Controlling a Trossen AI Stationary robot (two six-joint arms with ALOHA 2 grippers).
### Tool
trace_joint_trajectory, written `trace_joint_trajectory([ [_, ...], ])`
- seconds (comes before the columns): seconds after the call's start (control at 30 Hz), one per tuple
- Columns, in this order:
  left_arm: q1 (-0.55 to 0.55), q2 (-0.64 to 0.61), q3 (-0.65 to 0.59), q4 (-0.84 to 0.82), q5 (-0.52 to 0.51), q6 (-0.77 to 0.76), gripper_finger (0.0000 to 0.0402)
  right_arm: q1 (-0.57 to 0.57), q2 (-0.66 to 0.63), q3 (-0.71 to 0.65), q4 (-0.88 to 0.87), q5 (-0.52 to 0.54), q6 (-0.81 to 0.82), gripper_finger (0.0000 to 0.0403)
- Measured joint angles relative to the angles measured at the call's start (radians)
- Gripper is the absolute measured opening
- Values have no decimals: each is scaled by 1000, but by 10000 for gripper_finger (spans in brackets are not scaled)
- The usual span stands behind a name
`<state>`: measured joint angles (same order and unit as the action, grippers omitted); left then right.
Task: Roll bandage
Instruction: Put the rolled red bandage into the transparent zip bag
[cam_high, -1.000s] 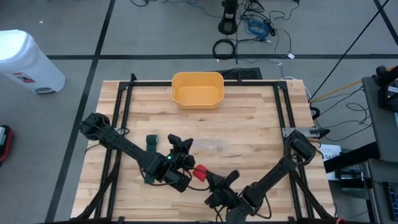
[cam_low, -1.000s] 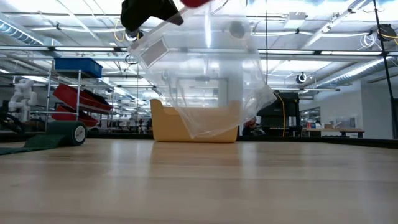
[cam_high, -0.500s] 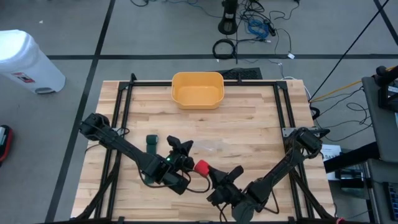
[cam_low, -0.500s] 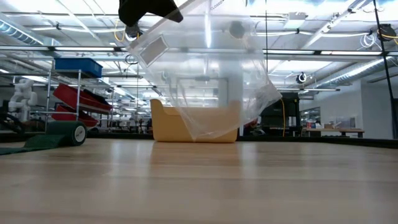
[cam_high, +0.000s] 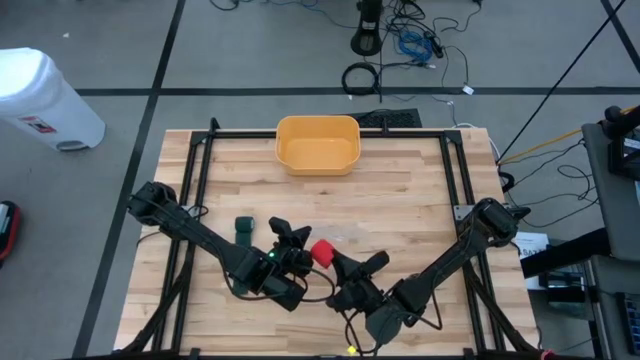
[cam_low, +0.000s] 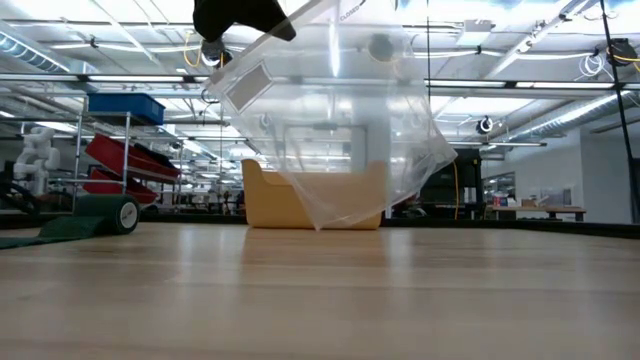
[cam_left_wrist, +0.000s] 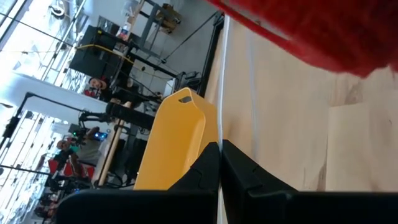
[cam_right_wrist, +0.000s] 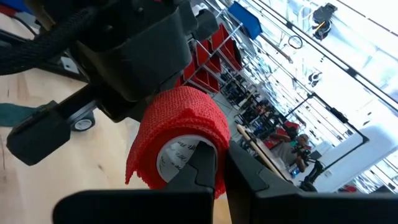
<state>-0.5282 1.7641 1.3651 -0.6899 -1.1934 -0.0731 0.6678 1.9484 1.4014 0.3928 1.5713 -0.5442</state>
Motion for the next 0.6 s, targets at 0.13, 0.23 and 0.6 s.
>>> trace_joint_trajectory([
  [0.13,0,0,0,0,0,0,4,-7,0,0,-2,0,1,6],
  [0.23,-9,0,0,0,0,0,4,-17,0,0,-41,0,41,6],
  [0.6,-37,-41,0,0,-20,3,4,-21,1,0,-228,-2,256,6],
])
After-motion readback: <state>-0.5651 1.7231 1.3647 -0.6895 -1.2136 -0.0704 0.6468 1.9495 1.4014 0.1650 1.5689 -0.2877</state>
